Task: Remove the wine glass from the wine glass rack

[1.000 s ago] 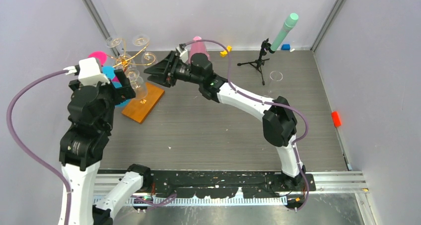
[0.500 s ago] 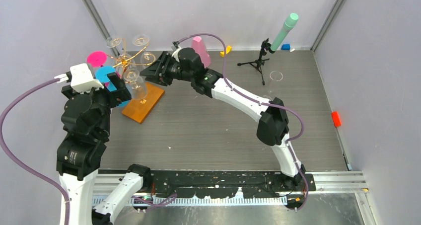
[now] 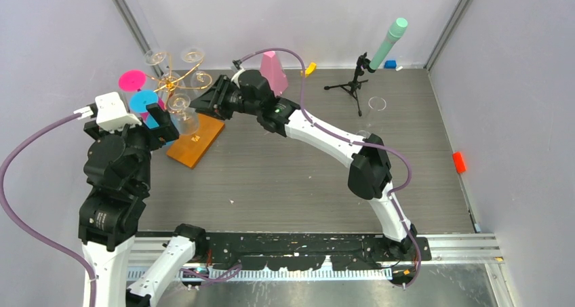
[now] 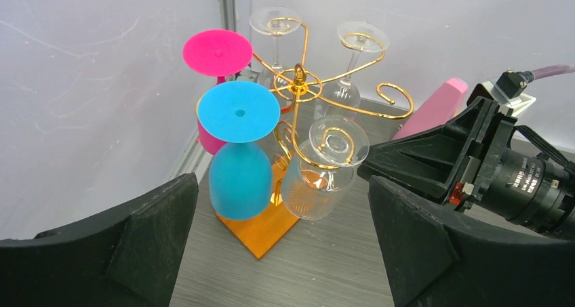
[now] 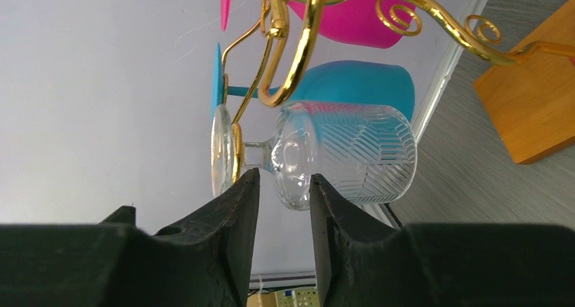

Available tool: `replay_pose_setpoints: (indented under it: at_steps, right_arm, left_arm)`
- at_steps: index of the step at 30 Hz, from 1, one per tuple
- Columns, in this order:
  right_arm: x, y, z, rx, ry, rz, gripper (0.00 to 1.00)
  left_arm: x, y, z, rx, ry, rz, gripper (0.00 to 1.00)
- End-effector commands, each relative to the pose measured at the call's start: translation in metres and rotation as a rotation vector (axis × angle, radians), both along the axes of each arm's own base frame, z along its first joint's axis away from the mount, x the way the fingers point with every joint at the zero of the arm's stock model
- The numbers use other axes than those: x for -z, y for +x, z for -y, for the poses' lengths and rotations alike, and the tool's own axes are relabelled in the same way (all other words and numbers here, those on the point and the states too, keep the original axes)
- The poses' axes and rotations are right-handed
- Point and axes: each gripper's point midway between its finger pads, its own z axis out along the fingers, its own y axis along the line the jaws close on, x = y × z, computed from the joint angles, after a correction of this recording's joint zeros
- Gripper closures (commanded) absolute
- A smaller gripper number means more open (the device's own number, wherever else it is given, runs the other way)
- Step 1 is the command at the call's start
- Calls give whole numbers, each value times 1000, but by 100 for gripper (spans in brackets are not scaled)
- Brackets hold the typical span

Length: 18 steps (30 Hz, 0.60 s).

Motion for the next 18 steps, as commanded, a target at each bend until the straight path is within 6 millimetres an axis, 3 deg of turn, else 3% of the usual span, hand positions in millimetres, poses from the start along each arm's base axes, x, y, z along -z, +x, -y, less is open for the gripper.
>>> replay_pose_setpoints:
  at_steps: [1,9,18]
  right_arm:
    - [-36,-1,13,79,18,85,64]
    - [-49,-8,23,146,-26,175,64]
    - [-76,-21,33,173,-2,261,50]
  left_arm:
    - [-19,-2,-4,-15,-2,80,0]
    - [-22,-4,-4,-15,-7,96,0]
    - [-26,-6,-5,-17,-8,109,0]
